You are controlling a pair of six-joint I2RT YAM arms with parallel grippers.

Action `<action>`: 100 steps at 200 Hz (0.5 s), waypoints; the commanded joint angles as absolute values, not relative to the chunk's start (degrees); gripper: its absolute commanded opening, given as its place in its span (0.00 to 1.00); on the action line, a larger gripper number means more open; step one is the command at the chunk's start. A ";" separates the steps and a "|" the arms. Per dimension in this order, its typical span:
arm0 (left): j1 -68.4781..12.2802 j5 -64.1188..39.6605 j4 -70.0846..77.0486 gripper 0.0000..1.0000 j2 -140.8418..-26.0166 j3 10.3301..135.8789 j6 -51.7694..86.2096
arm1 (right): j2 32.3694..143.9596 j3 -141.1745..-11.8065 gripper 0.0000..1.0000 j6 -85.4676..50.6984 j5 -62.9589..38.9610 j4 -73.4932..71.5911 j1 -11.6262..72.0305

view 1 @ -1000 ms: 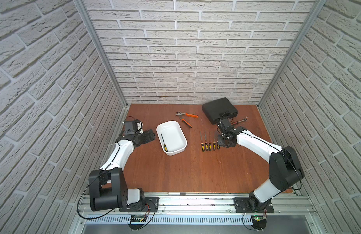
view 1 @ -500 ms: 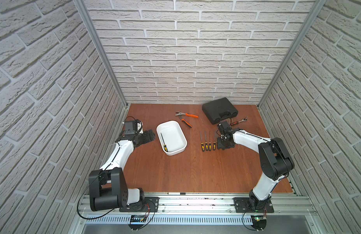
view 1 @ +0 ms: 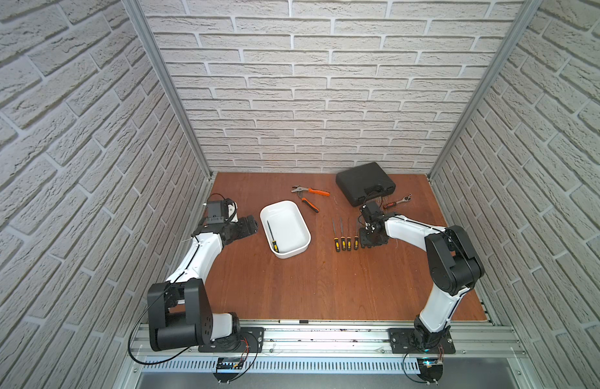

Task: Take the file tool out of the storage box
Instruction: Place the file tool at the center of the board.

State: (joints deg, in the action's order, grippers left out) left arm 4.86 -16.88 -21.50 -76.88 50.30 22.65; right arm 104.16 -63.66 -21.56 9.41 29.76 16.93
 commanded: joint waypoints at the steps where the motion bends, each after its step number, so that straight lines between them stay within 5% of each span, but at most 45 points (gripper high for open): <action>1: 5.08 -16.57 -21.45 0.92 -76.28 51.48 21.89 | 103.25 -65.10 0.28 -20.87 10.23 29.63 16.51; 58: 4.98 -16.50 -21.18 0.92 -76.33 51.24 22.06 | 94.06 -73.29 0.34 -19.42 16.17 38.35 19.20; 100: 4.93 -16.33 -21.10 0.92 -76.64 51.41 22.15 | 95.26 -86.10 0.41 -14.79 11.49 40.80 28.00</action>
State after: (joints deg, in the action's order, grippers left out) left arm 4.86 -16.78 -21.47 -76.88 50.30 22.65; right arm 95.35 -81.34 -18.09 14.48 39.53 22.50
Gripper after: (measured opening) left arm 0.922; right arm 0.407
